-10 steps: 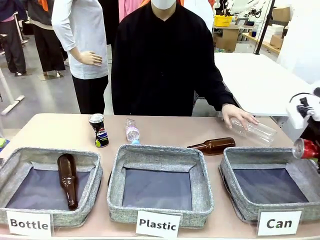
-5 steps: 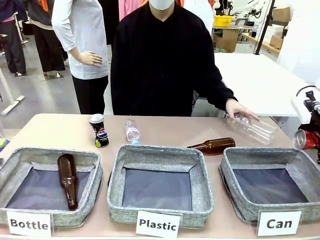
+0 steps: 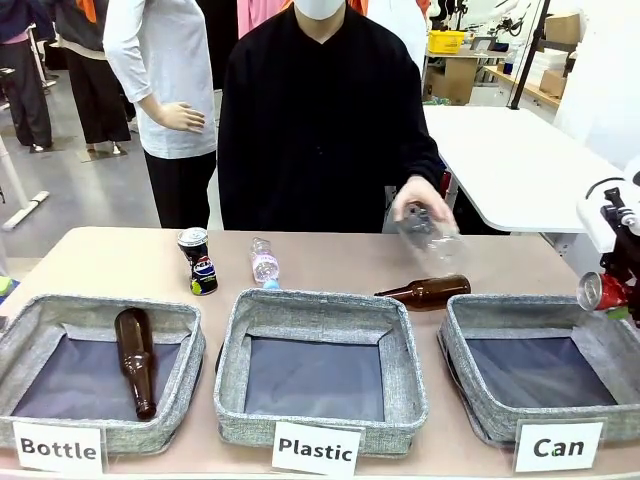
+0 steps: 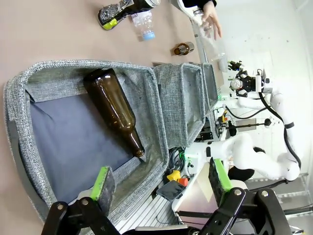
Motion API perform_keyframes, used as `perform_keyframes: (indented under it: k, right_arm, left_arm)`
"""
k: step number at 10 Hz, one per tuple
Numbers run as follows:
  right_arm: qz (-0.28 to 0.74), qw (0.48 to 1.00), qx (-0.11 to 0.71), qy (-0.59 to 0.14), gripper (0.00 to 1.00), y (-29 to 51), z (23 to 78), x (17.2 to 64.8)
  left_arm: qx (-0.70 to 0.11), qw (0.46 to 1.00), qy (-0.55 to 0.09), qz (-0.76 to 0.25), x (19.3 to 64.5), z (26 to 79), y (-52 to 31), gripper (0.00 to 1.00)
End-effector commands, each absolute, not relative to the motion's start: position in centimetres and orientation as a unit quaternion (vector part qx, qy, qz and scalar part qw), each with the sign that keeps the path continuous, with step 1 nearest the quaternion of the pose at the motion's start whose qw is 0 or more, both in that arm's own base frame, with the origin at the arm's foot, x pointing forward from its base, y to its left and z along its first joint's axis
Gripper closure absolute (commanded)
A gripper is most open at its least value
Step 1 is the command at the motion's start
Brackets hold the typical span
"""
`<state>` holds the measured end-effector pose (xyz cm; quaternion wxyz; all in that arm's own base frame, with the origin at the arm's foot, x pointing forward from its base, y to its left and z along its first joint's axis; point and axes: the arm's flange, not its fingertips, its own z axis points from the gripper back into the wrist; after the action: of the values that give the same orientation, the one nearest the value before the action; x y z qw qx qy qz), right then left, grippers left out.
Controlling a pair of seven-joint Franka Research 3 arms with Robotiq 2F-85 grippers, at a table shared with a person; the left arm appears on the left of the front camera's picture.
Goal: Sort the can waste into the basket.
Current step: Pick up the can waste from the table and place it in the right Fabric basket.
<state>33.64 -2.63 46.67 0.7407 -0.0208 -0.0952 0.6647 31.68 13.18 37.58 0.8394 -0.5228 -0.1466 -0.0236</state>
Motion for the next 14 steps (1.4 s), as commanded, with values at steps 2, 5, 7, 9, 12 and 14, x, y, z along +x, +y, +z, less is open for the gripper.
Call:
perform_keyframes:
  k: [2, 5, 7, 9, 12, 14]
  right_arm:
    - [0.665, 0.739, -0.021, -0.106, 0.11, -2.2, 44.7, 32.3]
    - [0.653, 0.748, -0.006, -0.114, 0.0, -2.2, 44.7, 32.4]
    - [0.632, 0.764, 0.028, -0.123, 0.0, -2.0, 45.0, 32.5]
    - [0.422, 0.848, 0.266, -0.177, 0.0, -1.0, 48.2, 33.1]
    - [-0.015, 0.719, 0.611, -0.331, 0.0, -3.4, 50.9, 33.1]
    - [-0.186, 0.586, 0.729, -0.301, 0.0, -4.8, 50.9, 33.6]
  left_arm:
    - [-0.525, 0.839, -0.142, -0.027, 31.3, 37.7, 13.3, 0.0]
    - [-0.525, 0.839, -0.142, -0.027, 31.3, 37.7, 13.3, 0.0]
    - [-0.525, 0.839, -0.142, -0.027, 31.3, 37.7, 13.3, 0.0]
    - [-0.525, 0.839, -0.142, -0.027, 31.3, 37.7, 13.3, 0.0]
    - [-0.525, 0.839, -0.142, -0.027, 31.3, 37.7, 13.3, 0.0]
    - [-0.525, 0.839, -0.142, -0.027, 31.3, 37.7, 13.3, 0.0]
